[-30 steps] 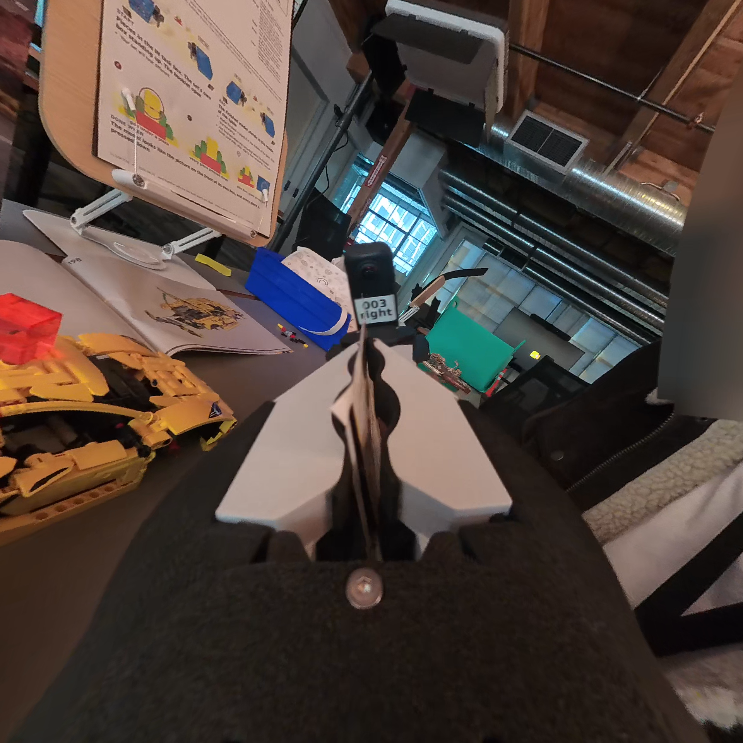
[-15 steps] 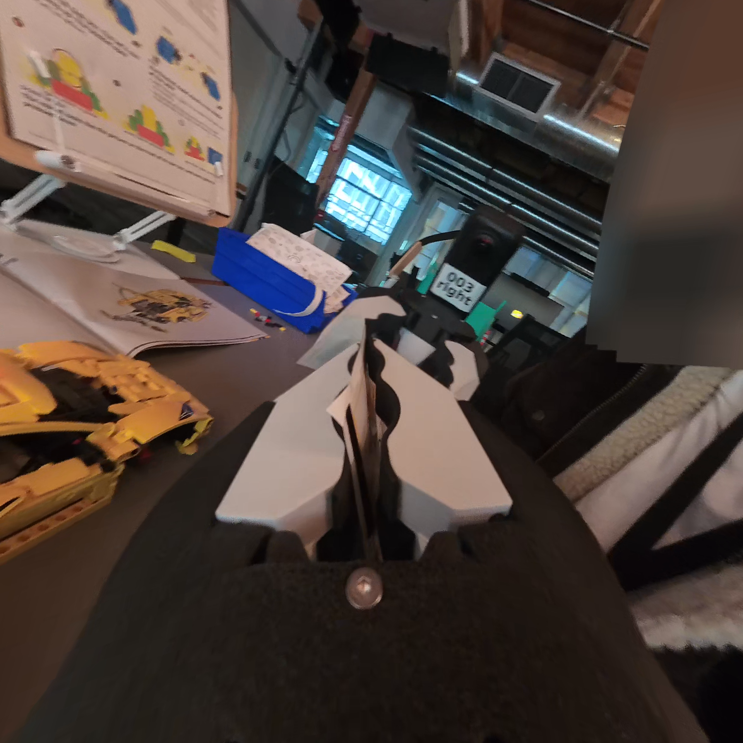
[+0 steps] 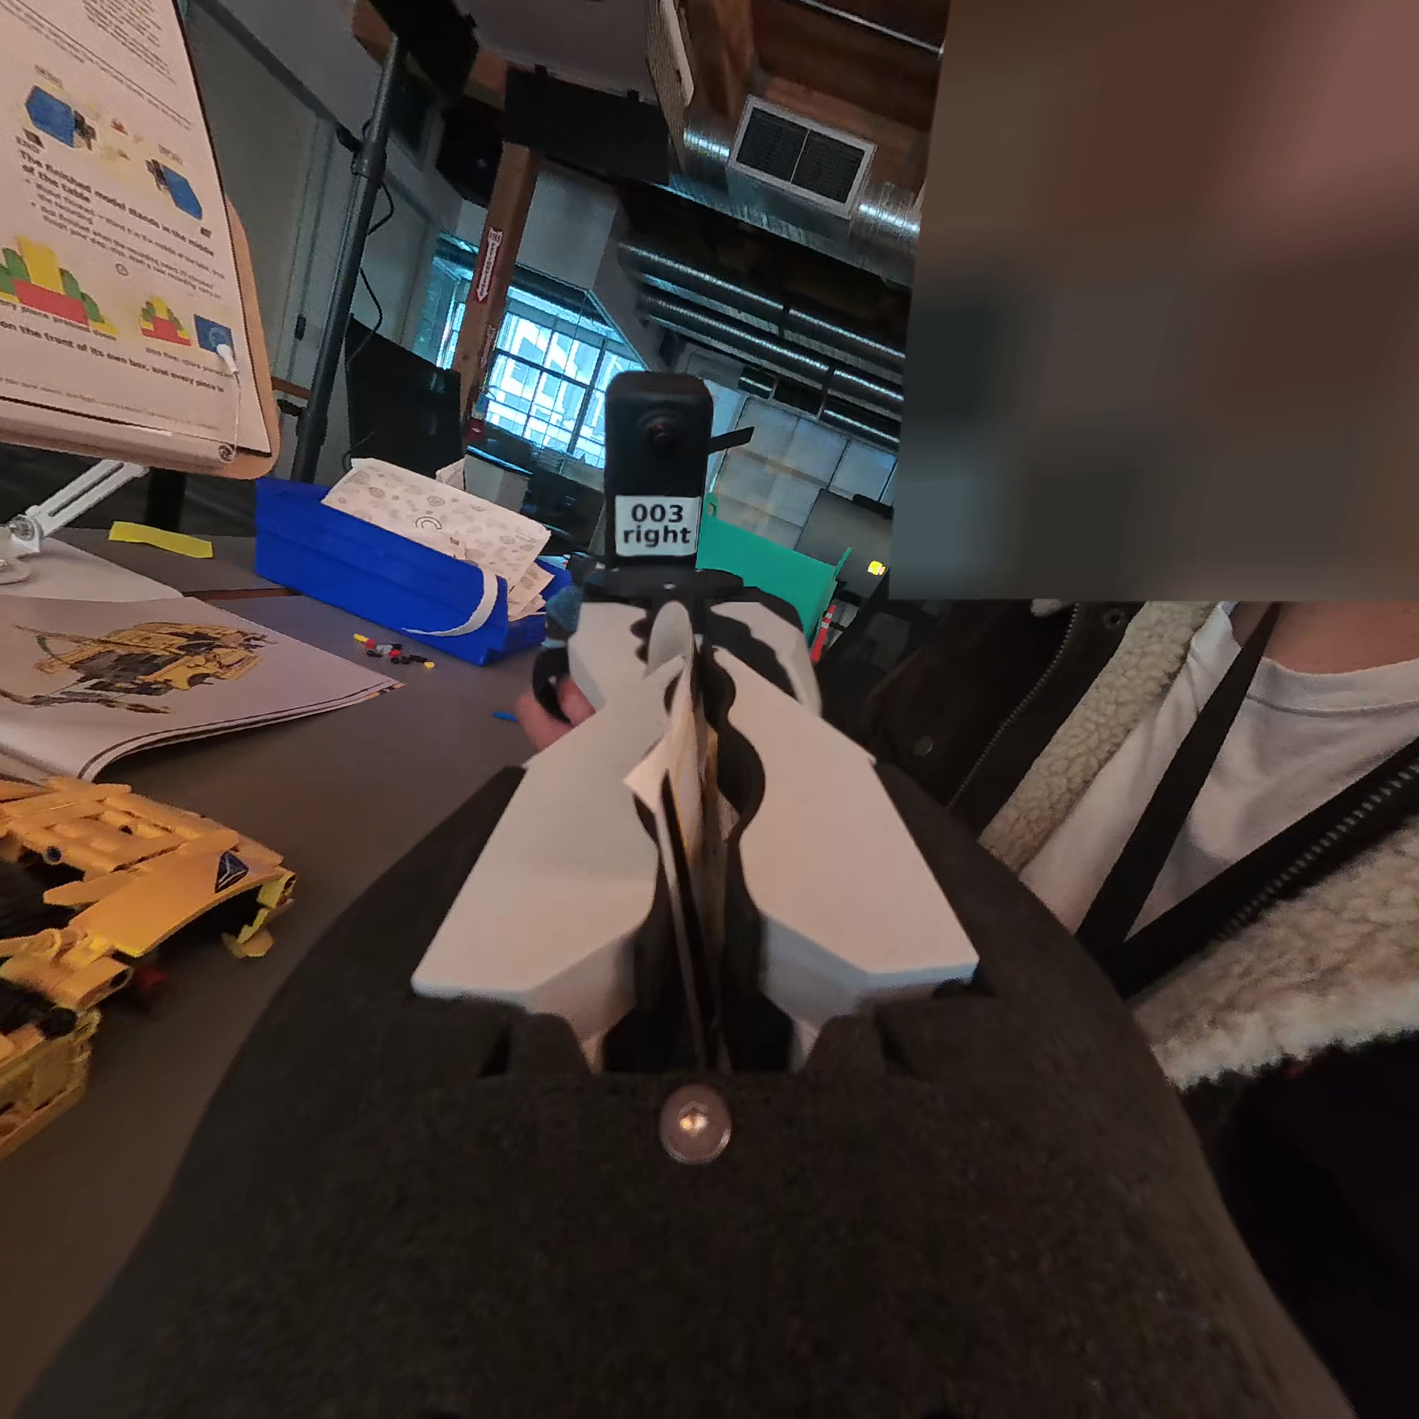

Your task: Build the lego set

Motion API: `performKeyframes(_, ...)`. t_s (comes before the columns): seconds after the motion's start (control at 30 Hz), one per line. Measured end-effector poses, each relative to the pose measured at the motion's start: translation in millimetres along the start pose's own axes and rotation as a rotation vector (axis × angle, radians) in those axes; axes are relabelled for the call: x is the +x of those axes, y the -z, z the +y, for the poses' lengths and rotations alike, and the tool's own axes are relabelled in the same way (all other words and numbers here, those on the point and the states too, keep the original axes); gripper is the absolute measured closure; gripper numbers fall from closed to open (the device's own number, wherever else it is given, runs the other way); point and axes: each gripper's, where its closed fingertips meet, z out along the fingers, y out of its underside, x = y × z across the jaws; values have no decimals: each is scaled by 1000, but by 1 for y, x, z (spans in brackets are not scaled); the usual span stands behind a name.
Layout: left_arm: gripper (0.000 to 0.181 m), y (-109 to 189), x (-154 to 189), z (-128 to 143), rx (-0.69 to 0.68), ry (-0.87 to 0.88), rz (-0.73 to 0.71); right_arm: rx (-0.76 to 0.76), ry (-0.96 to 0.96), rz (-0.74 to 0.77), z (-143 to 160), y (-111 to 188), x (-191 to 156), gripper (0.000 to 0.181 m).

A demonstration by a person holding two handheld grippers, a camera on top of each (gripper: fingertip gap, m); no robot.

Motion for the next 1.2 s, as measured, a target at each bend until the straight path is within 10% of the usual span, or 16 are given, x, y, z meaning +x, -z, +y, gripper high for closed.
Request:
performKeyframes(0.6,181,10,-32,6,-17,50,-170,26,488,472,-18,19,29,162)
performKeyframes(1.2,181,-2,13,1,34,0,89,172,-92,-65,-17,9,-7,171)
